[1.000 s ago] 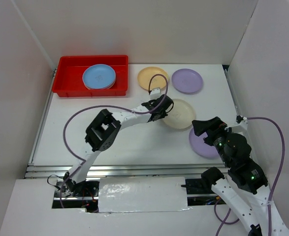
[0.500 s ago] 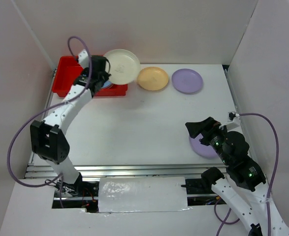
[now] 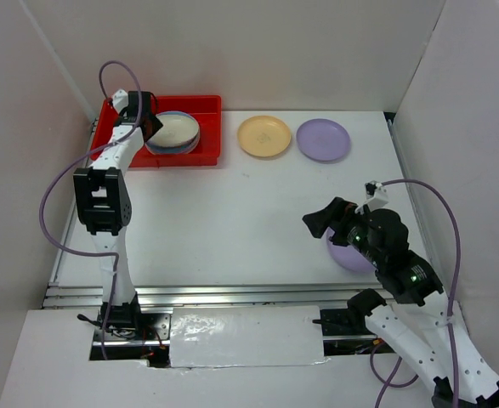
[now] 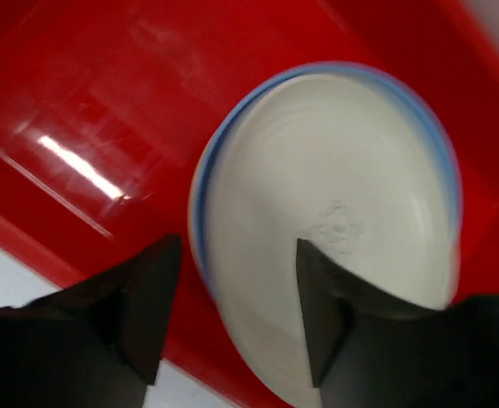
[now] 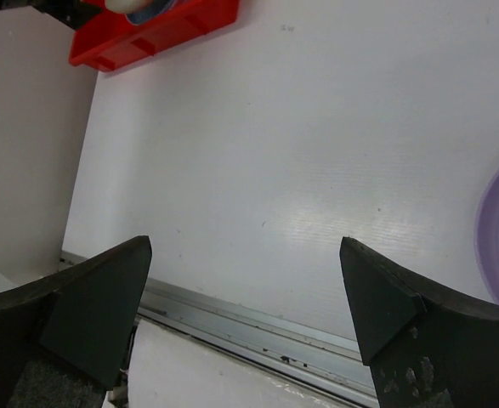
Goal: Place the plates into the plastic bin on the countertop
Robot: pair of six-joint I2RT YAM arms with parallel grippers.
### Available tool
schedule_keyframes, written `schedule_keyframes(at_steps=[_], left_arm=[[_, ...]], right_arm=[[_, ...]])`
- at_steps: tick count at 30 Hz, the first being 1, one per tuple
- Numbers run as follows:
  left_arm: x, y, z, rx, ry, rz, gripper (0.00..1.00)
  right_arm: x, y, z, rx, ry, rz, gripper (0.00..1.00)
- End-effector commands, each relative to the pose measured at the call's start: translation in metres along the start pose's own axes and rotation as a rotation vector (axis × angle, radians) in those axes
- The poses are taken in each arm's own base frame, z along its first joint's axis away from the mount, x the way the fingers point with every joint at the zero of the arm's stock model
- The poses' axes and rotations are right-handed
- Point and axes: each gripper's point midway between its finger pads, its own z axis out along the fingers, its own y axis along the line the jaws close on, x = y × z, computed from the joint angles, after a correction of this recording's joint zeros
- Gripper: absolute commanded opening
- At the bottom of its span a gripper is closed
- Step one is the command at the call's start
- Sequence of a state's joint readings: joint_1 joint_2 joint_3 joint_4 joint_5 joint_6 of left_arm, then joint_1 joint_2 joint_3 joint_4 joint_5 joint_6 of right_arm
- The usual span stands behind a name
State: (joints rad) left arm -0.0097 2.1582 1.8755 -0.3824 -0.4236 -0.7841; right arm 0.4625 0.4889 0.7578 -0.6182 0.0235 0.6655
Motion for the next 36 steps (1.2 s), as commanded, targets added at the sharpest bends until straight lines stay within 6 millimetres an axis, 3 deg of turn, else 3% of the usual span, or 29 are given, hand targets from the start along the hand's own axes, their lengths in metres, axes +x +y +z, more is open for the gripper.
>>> schedule_keyframes(at_steps=[1,2,4,5,6,7,9,11,12,13,14,15,16,21,25,27,31,36], left_arm=[[-0.057,-0.039,-0.012,0.11,-0.114,-0.072,0.75],[-0.057,-0.039,-0.011,0.099,-0.107,-0.076,0.99],[-0.057,-0.027,-0.019,0.054,-0.102,-0.087,0.99],[-0.077,-0.026,-0.046,0.067,-0.146,-0.115,0.99],[-0.079,-0.02,-0.059,0.056,-0.151,-0.133,0.99],[-0.084,-0.012,-0.088,0.068,-0.158,-0.137,0.99],[-0.069,-0.013,-0.119,0.114,-0.117,-0.086,0.99],[-0.025,-0.021,-0.166,0.243,-0.028,0.006,0.99],[0.019,-0.005,-0.168,0.227,0.05,0.075,0.99],[0.017,-0.014,-0.203,0.319,0.009,0.082,0.99],[0.047,-0.023,-0.226,0.373,0.026,0.14,0.99],[0.07,-0.009,-0.24,0.384,0.047,0.165,0.99],[0.098,-0.02,-0.263,0.452,0.066,0.215,0.99],[0.184,0.001,-0.32,0.54,0.18,0.368,0.99],[0.231,0.016,-0.345,0.567,0.236,0.472,0.99],[0.25,0.025,-0.349,0.559,0.256,0.516,0.99],[0.274,0.036,-0.349,0.53,0.284,0.564,0.99],[0.291,0.046,-0.347,0.521,0.312,0.57,0.99]], right_arm=[[-0.006,0.013,0.012,-0.056,-0.001,-0.038,1.0],[-0.007,0.015,0.013,-0.061,0.003,-0.038,1.0],[-0.004,0.016,0.017,-0.061,0.02,-0.043,1.0],[-0.005,0.015,0.018,-0.057,0.019,-0.043,1.0],[-0.003,0.013,0.021,-0.047,0.025,-0.042,1.0],[-0.004,0.008,0.024,-0.023,0.011,-0.032,1.0],[-0.001,-0.002,0.031,0.021,0.001,0.006,1.0],[0.003,-0.034,0.046,0.194,-0.006,0.068,1.0],[0.013,-0.052,0.057,0.279,0.03,0.079,1.0],[0.014,-0.069,0.061,0.355,0.027,0.098,1.0],[0.018,-0.083,0.066,0.415,0.031,0.115,1.0],[0.026,-0.096,0.073,0.464,0.073,0.119,1.0],[0.026,-0.104,0.077,0.487,0.078,0.132,1.0],[0.036,-0.137,0.088,0.594,0.096,0.125,1.0],[0.044,-0.157,0.097,0.648,0.125,0.122,0.96],[0.054,-0.17,0.104,0.683,0.17,0.126,0.86],[0.078,-0.189,0.113,0.738,0.249,0.127,0.7],[0.091,-0.182,0.12,0.711,0.286,0.093,0.48]])
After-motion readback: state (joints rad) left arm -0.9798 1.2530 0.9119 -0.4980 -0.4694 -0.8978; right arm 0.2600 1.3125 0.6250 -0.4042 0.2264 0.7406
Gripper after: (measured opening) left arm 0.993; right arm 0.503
